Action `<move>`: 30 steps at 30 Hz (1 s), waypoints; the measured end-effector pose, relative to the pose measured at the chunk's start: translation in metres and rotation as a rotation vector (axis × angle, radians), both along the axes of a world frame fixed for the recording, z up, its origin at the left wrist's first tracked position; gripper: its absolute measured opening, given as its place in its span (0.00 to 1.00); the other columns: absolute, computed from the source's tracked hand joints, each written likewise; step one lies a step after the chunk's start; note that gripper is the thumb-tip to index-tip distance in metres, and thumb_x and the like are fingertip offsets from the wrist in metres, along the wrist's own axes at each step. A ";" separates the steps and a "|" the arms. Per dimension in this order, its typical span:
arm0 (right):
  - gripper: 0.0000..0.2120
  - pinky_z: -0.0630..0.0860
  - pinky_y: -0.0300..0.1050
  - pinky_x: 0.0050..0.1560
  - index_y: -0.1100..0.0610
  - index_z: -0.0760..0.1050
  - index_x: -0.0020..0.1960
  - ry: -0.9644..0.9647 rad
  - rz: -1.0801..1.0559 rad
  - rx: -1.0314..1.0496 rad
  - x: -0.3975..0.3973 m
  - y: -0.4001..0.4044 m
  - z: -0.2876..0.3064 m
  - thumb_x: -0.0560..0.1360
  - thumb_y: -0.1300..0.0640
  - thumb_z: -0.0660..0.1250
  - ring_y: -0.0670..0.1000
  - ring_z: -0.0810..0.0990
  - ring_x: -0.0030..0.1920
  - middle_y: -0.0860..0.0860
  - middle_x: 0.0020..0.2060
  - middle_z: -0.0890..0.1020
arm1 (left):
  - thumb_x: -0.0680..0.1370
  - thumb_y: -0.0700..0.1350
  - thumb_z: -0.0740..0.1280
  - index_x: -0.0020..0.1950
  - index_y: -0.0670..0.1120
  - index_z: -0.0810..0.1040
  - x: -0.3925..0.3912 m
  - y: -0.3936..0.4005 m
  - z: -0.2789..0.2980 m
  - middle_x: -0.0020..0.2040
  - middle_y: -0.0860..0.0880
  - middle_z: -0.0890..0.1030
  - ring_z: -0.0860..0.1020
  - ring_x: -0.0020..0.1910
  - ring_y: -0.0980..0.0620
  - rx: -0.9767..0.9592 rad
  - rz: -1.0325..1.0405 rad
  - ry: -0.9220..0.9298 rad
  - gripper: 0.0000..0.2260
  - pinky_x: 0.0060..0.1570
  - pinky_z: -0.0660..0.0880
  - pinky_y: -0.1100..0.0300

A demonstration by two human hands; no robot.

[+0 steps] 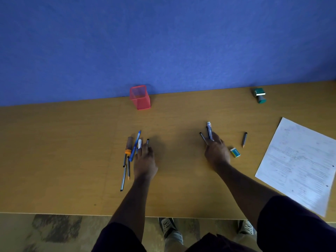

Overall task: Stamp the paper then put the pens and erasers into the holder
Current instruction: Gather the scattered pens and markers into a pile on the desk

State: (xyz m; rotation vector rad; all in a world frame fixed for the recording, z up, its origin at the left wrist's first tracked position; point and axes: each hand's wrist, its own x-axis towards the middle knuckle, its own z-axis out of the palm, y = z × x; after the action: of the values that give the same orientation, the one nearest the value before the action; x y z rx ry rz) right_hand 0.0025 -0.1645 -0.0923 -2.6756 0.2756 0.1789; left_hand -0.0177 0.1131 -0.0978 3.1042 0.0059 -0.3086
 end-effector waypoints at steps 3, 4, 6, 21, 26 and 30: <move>0.20 0.77 0.52 0.58 0.53 0.72 0.70 0.000 0.058 0.031 0.001 0.010 -0.003 0.79 0.62 0.60 0.58 0.71 0.67 0.51 0.74 0.64 | 0.77 0.43 0.67 0.77 0.44 0.64 -0.006 0.000 -0.001 0.79 0.45 0.62 0.65 0.75 0.41 -0.082 -0.029 -0.045 0.28 0.72 0.69 0.47; 0.20 0.77 0.52 0.59 0.52 0.73 0.70 0.006 0.080 0.048 0.001 0.015 -0.004 0.78 0.62 0.60 0.58 0.72 0.66 0.50 0.75 0.64 | 0.78 0.43 0.66 0.78 0.45 0.63 -0.009 -0.004 -0.002 0.79 0.45 0.63 0.66 0.75 0.42 -0.116 -0.048 -0.060 0.29 0.72 0.68 0.47; 0.22 0.76 0.52 0.61 0.50 0.71 0.70 0.024 0.164 0.089 0.002 0.026 -0.004 0.77 0.61 0.60 0.60 0.73 0.66 0.51 0.75 0.63 | 0.81 0.47 0.63 0.81 0.47 0.58 -0.014 -0.017 -0.003 0.80 0.46 0.62 0.66 0.76 0.44 -0.179 -0.073 -0.067 0.29 0.72 0.68 0.47; 0.33 0.74 0.49 0.66 0.45 0.58 0.78 0.239 0.559 0.321 0.001 0.051 0.012 0.77 0.63 0.64 0.53 0.76 0.67 0.51 0.69 0.75 | 0.85 0.51 0.53 0.83 0.45 0.43 -0.011 -0.055 -0.011 0.84 0.45 0.48 0.53 0.82 0.47 -0.232 -0.133 -0.031 0.30 0.76 0.63 0.51; 0.16 0.80 0.49 0.51 0.50 0.73 0.63 0.020 0.504 -0.006 0.002 0.012 0.008 0.76 0.50 0.67 0.52 0.80 0.56 0.49 0.59 0.76 | 0.83 0.43 0.58 0.83 0.44 0.40 0.001 -0.031 -0.012 0.84 0.44 0.45 0.49 0.83 0.46 -0.119 -0.083 -0.024 0.34 0.79 0.56 0.51; 0.16 0.73 0.43 0.38 0.46 0.73 0.56 -0.070 0.401 -0.172 -0.007 -0.023 0.007 0.74 0.38 0.64 0.52 0.83 0.45 0.44 0.51 0.81 | 0.82 0.39 0.58 0.82 0.41 0.43 0.016 -0.010 -0.006 0.84 0.44 0.43 0.44 0.83 0.44 -0.011 0.028 -0.014 0.33 0.80 0.52 0.50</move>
State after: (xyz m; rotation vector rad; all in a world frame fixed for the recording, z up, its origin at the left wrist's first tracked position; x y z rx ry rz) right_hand -0.0042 -0.1877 -0.0855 -2.8729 -0.2835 0.1894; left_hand -0.0012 0.1033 -0.1040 3.0920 0.0476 -0.2854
